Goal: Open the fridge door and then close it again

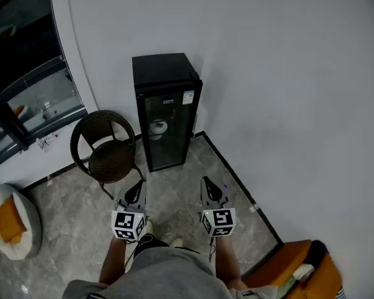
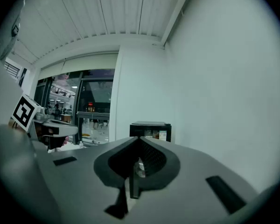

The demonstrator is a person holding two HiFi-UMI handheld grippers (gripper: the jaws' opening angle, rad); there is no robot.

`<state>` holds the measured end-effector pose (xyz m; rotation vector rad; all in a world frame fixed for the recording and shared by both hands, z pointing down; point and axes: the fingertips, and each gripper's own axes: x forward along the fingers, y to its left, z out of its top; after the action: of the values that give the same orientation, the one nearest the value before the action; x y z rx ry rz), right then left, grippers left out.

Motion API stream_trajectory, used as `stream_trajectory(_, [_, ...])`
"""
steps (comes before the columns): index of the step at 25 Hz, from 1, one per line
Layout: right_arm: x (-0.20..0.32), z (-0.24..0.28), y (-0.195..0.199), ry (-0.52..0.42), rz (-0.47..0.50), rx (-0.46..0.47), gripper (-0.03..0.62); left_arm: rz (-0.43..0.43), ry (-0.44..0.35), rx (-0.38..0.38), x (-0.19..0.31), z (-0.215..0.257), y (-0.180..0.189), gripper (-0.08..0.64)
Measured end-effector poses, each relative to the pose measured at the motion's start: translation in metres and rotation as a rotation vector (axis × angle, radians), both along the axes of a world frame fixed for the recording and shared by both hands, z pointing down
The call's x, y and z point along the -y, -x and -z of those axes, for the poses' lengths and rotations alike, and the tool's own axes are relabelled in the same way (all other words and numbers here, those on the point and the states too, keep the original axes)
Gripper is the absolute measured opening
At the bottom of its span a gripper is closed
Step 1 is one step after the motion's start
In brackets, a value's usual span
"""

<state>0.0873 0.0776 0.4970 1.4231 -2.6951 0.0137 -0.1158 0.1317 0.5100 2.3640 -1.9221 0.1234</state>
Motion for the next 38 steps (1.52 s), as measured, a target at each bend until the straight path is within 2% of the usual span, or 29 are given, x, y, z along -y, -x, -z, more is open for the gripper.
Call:
stream_trajectory(8, [-0.006, 0.002, 0.001, -0.01, 0.005, -0.012, 0.025, -0.013, 0.005, -0.001, -0.001, -0.002, -0.005, 0.005])
stream_trajectory(13, [-0.007, 0.007, -0.002, -0.015, 0.001, 0.021, 0.025, -0.015, 0.007, 0.001, -0.002, 0.0, -0.006, 0.005])
stream_trajectory(23, [0.001, -0.003, 0.006, -0.007, 0.042, 0.016, 0.026, 0.017, 0.019, 0.004, 0.003, -0.007, -0.001, 0.005])
stream_trajectory(30, [0.032, 0.0, 0.035, -0.043, 0.071, -0.009, 0.026, 0.054, 0.025, 0.005, 0.029, -0.012, 0.026, 0.005])
stream_trajectory(38, [0.095, 0.008, 0.083, -0.046, 0.075, 0.029, 0.025, 0.052, 0.028, 0.009, 0.096, -0.009, 0.075, 0.005])
